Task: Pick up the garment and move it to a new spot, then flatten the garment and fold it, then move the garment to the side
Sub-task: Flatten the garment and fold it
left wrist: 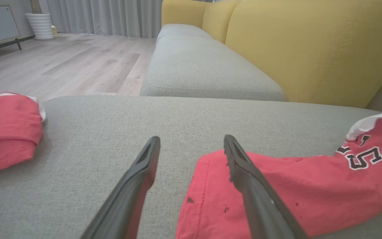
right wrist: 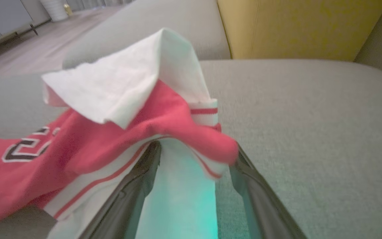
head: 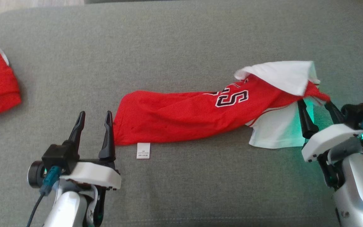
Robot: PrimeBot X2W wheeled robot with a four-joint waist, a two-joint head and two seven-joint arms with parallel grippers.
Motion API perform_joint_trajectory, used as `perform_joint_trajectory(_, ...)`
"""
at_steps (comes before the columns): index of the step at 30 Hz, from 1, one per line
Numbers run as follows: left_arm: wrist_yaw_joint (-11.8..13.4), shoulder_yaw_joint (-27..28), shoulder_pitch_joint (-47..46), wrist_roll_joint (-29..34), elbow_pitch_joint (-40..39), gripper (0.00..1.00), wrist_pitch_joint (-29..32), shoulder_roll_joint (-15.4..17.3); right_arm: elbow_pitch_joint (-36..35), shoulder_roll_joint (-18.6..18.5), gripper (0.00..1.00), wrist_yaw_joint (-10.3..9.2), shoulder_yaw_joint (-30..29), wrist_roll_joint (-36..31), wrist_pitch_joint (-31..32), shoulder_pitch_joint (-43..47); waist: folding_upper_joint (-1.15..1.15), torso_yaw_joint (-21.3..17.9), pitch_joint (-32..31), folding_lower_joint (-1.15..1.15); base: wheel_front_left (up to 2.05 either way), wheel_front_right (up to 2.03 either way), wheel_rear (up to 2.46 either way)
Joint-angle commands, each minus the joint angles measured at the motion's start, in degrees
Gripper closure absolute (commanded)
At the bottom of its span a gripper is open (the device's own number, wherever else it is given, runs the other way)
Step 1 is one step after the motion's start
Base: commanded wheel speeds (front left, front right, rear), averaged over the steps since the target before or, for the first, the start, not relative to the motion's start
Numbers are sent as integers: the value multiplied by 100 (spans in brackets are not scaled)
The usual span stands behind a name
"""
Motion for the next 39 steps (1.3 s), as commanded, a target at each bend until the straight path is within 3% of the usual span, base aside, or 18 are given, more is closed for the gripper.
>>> perform_joint_trajectory(1, -8, 239, -85, -37, -135, 0, -80, 116, -435, 20, 0, -5, 84, 20, -208, 138, 0, -67, -126, 0, 0, 0, 0)
perform_joint_trajectory(13, 104, 271, 200, -24, -232, 0, -12, 290, -2640, 456, 0, -5, -255, -476, -251, 1223, 0, -203, -617, 0, 0, 0, 0)
perform_joint_trajectory(21, 170, 204, 473, -9, -396, 0, 73, 343, -3506, 656, 0, -5, -118, -663, 92, 1843, 0, -201, -883, 0, 0, 0, 0)
perform_joint_trajectory(27, 229, 185, 639, -21, -516, 0, 144, 384, -3870, 745, 0, -5, -36, -677, 278, 2205, 0, -208, -932, 0, 0, 0, 0)
perform_joint_trajectory(39, 256, 146, 637, -59, -522, 0, 199, 421, -3937, 807, 0, -5, -35, -647, 329, 2256, 0, -211, -920, 0, 0, 0, 0)
